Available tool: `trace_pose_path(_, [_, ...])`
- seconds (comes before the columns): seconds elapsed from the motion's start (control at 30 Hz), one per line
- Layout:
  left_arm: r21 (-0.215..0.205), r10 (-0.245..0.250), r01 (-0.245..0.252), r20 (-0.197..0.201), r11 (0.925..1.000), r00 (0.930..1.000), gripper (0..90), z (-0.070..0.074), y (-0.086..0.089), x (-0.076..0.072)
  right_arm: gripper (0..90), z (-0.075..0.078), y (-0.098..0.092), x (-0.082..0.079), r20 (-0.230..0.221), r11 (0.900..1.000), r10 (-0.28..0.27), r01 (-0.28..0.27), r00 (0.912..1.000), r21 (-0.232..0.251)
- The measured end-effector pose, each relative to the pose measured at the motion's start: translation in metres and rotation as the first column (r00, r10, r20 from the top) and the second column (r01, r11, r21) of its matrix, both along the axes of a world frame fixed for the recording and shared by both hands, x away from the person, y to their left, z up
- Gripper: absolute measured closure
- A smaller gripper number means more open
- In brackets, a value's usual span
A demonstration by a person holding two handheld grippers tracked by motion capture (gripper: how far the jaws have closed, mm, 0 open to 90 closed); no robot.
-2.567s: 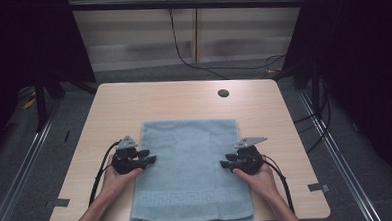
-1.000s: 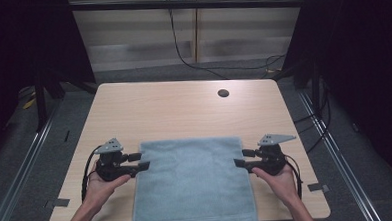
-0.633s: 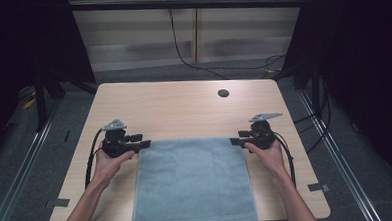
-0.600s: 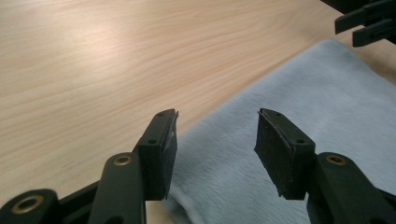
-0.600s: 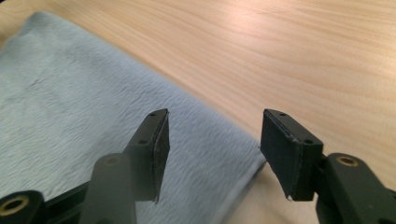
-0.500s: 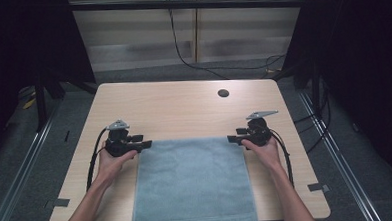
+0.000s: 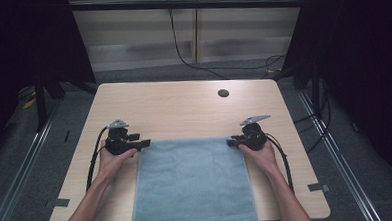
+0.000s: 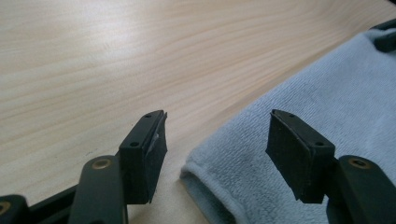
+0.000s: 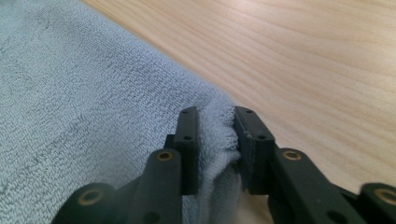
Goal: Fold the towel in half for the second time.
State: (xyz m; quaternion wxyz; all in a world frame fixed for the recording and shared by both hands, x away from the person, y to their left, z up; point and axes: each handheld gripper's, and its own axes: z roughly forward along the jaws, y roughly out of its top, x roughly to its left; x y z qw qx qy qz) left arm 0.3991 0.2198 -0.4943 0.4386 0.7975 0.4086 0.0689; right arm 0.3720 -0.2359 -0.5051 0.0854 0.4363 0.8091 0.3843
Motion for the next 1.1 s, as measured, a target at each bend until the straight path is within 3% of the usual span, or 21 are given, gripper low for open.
trace_pose_path(0.1, [0.019, -0.013, 0.013, -0.009, 0.9997, 0.9999, 36.6, -0.005, -0.002, 0.001, 78.1, -0.001, 0.001, -0.002, -0.003, 1.000, -0.009, 0.009, 1.0000, 0.013])
trace_pose_path(0.2, [0.007, -0.016, 0.016, -0.007, 0.9999, 0.9999, 38.8, -0.005, -0.003, 0.000, 79.4, 0.000, 0.003, -0.004, 0.005, 1.000, -0.019, 0.019, 0.9998, 0.007])
trace_pose_path(0.27, [0.027, -0.030, 0.030, -0.007, 0.9992, 0.9995, 41.1, -0.008, -0.006, 0.000, 79.4, 0.000, 0.003, -0.004, 0.010, 1.000, -0.022, 0.022, 0.9997, 0.003])
trace_pose_path(0.33, [0.056, -0.048, 0.049, -0.010, 0.9972, 0.9988, 46.7, -0.011, -0.008, 0.000, 79.4, -0.001, 0.002, -0.004, 0.010, 1.000, -0.023, 0.023, 0.9997, 0.011])
trace_pose_path(0.4, [0.059, -0.071, 0.071, 0.004, 0.9958, 0.9975, 52.1, -0.013, -0.008, -0.002, 79.4, -0.001, 0.002, -0.004, 0.007, 1.000, -0.026, 0.026, 0.9996, 0.016])
trace_pose_path(0.6, [0.039, -0.102, 0.102, -0.007, 0.9940, 0.9948, 77.3, -0.015, -0.007, -0.005, 79.0, -0.003, 0.000, -0.005, 0.007, 0.999, -0.038, 0.038, 0.9993, 0.032])
trace_pose_path(0.73, [0.047, -0.097, 0.097, 0.003, 0.9942, 0.9953, 81.1, -0.014, -0.010, -0.007, 79.7, -0.002, 0.002, -0.008, 0.028, 0.998, -0.055, 0.054, 0.9981, 0.028])
trace_pose_path(0.9, [-0.025, -0.073, 0.073, 0.015, 0.9970, 0.9972, 81.6, -0.005, -0.007, -0.006, 80.4, 0.005, -0.004, -0.009, 0.049, 0.995, -0.068, 0.063, 0.9965, 0.082])
trace_pose_path(1.1, [-0.062, -0.066, 0.069, 0.050, 0.9957, 0.9966, 81.7, 0.010, -0.010, -0.002, 80.8, 0.022, -0.007, -0.014, 0.093, 0.990, -0.083, 0.071, 0.9922, 0.120])
